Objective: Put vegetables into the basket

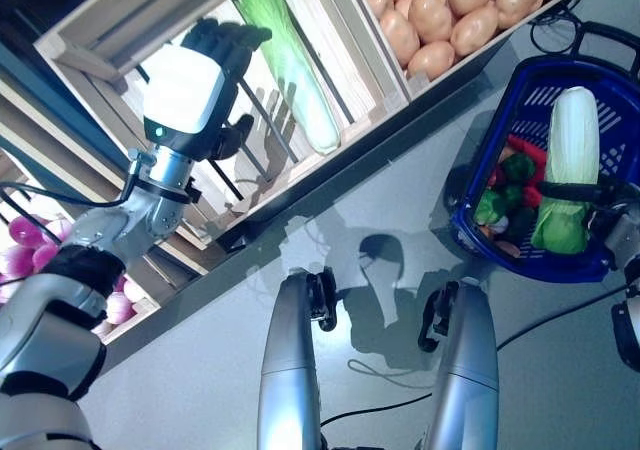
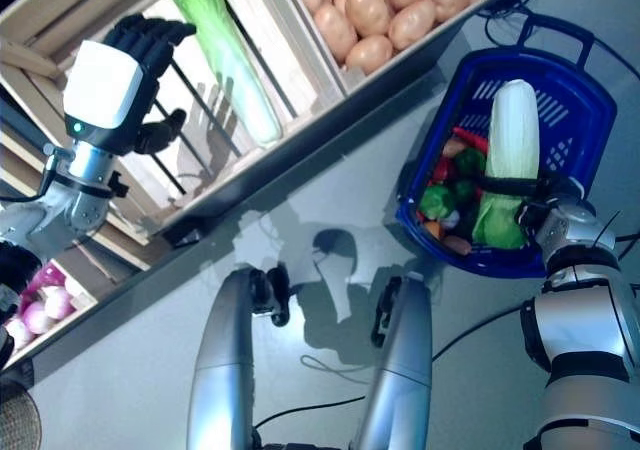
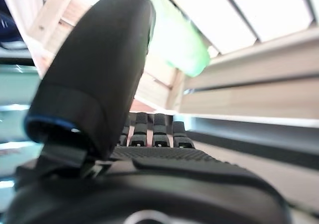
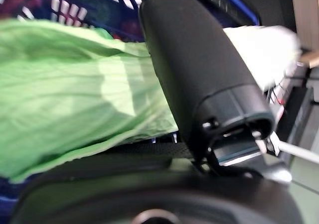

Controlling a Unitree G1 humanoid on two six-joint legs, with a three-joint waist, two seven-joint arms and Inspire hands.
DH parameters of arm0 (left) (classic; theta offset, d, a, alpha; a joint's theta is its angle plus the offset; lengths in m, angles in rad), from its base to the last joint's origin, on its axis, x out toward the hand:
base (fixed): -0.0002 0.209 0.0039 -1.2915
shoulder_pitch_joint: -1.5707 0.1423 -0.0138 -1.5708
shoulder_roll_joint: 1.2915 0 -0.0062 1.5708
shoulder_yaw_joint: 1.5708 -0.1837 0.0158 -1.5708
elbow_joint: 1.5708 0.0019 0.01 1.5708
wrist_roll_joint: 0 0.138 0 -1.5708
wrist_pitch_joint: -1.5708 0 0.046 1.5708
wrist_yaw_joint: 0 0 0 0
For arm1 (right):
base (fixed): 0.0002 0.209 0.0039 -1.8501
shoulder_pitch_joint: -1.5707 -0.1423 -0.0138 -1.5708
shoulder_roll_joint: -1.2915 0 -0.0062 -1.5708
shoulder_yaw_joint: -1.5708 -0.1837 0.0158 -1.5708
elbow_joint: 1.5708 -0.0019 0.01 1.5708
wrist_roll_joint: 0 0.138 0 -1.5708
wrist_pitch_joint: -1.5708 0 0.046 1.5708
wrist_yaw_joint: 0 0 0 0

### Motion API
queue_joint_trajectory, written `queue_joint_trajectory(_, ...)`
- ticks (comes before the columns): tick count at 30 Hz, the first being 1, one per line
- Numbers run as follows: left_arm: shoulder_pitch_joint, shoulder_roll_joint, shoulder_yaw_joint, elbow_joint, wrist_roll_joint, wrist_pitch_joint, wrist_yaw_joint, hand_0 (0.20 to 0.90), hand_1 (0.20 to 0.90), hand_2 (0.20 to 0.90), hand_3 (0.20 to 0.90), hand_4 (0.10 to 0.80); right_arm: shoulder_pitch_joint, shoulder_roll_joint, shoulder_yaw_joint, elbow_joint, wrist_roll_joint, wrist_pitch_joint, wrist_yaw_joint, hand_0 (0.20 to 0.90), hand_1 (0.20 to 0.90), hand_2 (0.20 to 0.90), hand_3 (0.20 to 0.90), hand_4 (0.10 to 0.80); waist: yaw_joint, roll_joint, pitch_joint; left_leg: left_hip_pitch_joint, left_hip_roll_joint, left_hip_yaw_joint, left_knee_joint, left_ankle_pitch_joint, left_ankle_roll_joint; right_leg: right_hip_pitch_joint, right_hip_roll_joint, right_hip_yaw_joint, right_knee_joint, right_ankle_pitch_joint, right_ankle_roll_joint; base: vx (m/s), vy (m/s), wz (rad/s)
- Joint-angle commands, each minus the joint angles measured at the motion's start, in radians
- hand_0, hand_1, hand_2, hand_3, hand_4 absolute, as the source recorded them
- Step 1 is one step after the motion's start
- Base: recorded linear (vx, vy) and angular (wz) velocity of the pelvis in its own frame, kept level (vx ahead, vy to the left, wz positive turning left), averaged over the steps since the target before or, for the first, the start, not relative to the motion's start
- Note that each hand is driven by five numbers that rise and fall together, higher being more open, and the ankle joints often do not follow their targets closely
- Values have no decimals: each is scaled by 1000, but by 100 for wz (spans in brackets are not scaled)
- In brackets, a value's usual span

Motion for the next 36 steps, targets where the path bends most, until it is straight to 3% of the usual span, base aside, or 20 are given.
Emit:
queue_joint_trajectory(1,-155,110,21,83,87,104,155,900,900,900,900,800,-64,-93,13,32,79,-34,-27,900,900,900,900,800,-8,6,-82,94,13,29,49,-253,28,32,-14,-58,-100,19,-108,21,71,-13)
queue_joint_trajectory(7,-297,139,-173,223,193,195,237,900,900,900,900,800,-122,-97,110,12,85,-34,76,900,900,900,900,800,-29,1,-98,-1,50,27,119,-265,23,-62,-4,-45,-41,15,-113,8,52,-16)
queue_joint_trajectory(12,-378,168,-296,275,227,221,188,900,900,900,900,800,-133,-123,182,-14,67,-22,105,900,900,900,900,800,-40,-8,-105,-46,72,24,155,-276,19,-106,-1,-44,-12,12,-114,18,53,-16)
queue_joint_trajectory(16,-402,191,-354,304,196,219,136,900,900,900,900,800,-136,-151,207,-60,107,-133,33,900,900,900,900,800,-50,-11,-108,-65,84,23,169,-282,16,-126,7,-40,-8,20,-110,15,80,-11)
queue_joint_trajectory(23,-401,206,-346,287,190,225,175,900,900,900,900,800,-65,-163,113,-219,168,-290,-25,900,900,900,900,800,-70,-18,-103,-121,95,19,204,-296,16,-178,21,-27,9,26,-106,-1,66,-13)
queue_joint_trajectory(30,-418,208,-353,246,141,242,-11,900,900,900,900,800,47,-172,26,-394,157,-323,-23,900,900,900,900,800,-86,-34,-89,-209,114,1,287,-330,21,-272,21,-14,86,9,-105,20,83,-8)
queue_joint_trajectory(36,-395,187,-333,255,108,191,-29,900,900,900,900,800,83,-174,13,-464,173,-325,-36,900,900,900,900,800,-89,-51,-80,-272,123,-19,334,-343,21,-332,24,-3,130,-1,-109,17,26,-8)
